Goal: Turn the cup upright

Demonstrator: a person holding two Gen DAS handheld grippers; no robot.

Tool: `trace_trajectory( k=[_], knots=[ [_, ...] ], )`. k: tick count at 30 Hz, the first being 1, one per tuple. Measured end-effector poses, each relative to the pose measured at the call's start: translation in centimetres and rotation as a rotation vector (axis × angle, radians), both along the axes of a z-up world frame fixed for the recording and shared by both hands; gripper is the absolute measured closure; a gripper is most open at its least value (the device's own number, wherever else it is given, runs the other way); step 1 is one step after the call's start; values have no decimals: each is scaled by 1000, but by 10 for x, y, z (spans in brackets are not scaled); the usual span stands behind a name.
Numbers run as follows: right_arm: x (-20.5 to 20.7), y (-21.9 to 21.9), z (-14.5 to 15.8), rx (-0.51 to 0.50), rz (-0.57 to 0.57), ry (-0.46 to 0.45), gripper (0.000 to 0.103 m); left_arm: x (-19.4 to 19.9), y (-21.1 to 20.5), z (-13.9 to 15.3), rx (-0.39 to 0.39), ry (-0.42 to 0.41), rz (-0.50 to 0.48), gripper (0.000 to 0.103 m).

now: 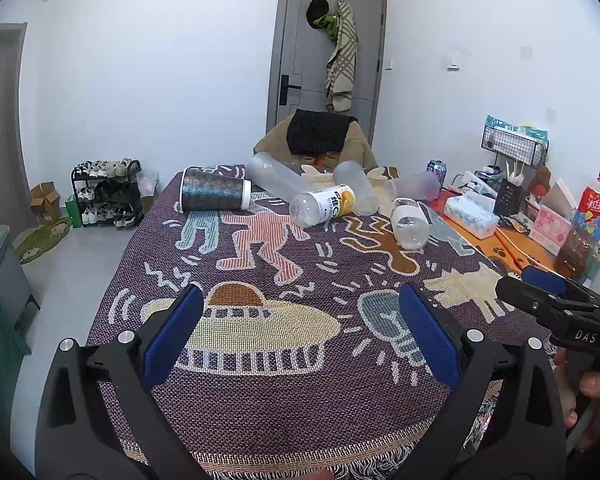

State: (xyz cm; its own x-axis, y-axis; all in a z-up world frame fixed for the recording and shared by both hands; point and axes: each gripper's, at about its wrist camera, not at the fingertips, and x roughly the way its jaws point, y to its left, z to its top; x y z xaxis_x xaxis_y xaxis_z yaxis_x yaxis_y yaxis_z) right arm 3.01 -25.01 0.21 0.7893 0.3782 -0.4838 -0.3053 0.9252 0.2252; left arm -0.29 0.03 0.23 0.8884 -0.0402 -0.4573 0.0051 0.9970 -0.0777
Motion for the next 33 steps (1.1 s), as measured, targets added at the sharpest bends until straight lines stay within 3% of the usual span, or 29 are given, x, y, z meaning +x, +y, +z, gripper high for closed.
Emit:
trace_trajectory(
  k=[33],
  knots=[
    [14,-4,-2,23,-1,24,8,10,-5,0,-4,23,-9,6]
  ],
)
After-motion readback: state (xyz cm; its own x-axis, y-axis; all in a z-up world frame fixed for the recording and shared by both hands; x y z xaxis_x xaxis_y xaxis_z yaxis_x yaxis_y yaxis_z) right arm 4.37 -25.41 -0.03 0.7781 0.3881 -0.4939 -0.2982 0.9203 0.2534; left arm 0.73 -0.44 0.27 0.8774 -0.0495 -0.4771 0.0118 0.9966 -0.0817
